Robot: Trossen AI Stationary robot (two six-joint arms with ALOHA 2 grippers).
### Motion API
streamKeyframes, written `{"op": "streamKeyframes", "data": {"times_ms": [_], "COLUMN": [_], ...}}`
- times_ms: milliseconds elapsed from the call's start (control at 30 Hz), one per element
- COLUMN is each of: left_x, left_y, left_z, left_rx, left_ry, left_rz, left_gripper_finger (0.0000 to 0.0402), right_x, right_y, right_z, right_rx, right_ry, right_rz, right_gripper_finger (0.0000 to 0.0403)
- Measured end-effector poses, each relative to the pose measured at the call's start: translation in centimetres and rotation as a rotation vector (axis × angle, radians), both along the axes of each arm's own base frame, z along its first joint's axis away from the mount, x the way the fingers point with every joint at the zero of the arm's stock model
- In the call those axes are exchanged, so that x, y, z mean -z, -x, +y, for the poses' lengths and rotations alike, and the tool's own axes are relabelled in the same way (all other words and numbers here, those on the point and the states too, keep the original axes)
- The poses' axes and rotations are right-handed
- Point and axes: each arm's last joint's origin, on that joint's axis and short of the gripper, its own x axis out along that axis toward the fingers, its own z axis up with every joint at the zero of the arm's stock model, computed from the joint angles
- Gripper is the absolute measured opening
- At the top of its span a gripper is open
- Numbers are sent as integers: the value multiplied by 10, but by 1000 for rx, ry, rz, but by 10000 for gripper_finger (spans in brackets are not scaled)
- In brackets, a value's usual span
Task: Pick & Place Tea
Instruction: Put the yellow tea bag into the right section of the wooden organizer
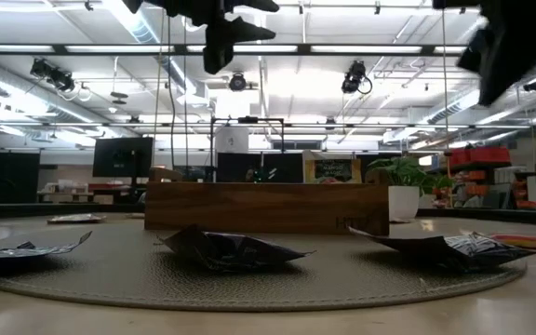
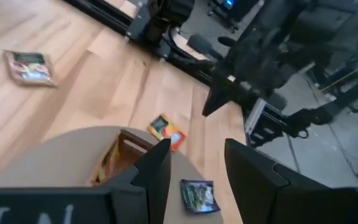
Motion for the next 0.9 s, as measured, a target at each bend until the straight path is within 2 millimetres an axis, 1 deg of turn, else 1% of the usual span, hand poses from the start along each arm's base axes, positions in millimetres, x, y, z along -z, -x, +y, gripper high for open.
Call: {"op": "streamKeyframes", "data": {"times_ms": [133, 233, 333, 433, 533, 600, 667, 800, 900], "left_x": [-1, -1, -1, -1, -1, -1, -1, 0, 0], "left_y": [-1, -1, -1, -1, -1, -1, -1, -1, -1], "left_z": [0, 0, -2, -4, -5, -5, -5, -5, -5], "left_rx": [11, 14, 18, 24, 30, 33, 32, 30, 30], "left_ry": [4, 5, 6, 6, 5, 6, 6, 5, 5], "left_rz": [-15, -15, -14, -13, -13, -13, -11, -11, -11], "left_gripper_finger": [154, 154, 154, 154, 154, 154, 154, 154, 154], "right_x": [26, 47, 57, 68, 76, 83, 88, 96, 97], "right_y": [8, 17, 21, 27, 30, 34, 35, 38, 37], "right_z": [-1, -5, -7, -12, -15, -18, -19, -21, -23], "right_rx": [87, 150, 183, 204, 215, 216, 215, 207, 204], "right_ry": [-113, -159, -176, -145, -117, -100, -107, -110, -85], "right_rz": [72, 136, 134, 151, 137, 140, 127, 114, 85], "right_gripper_finger": [55, 103, 163, 221, 254, 260, 256, 229, 207]}}
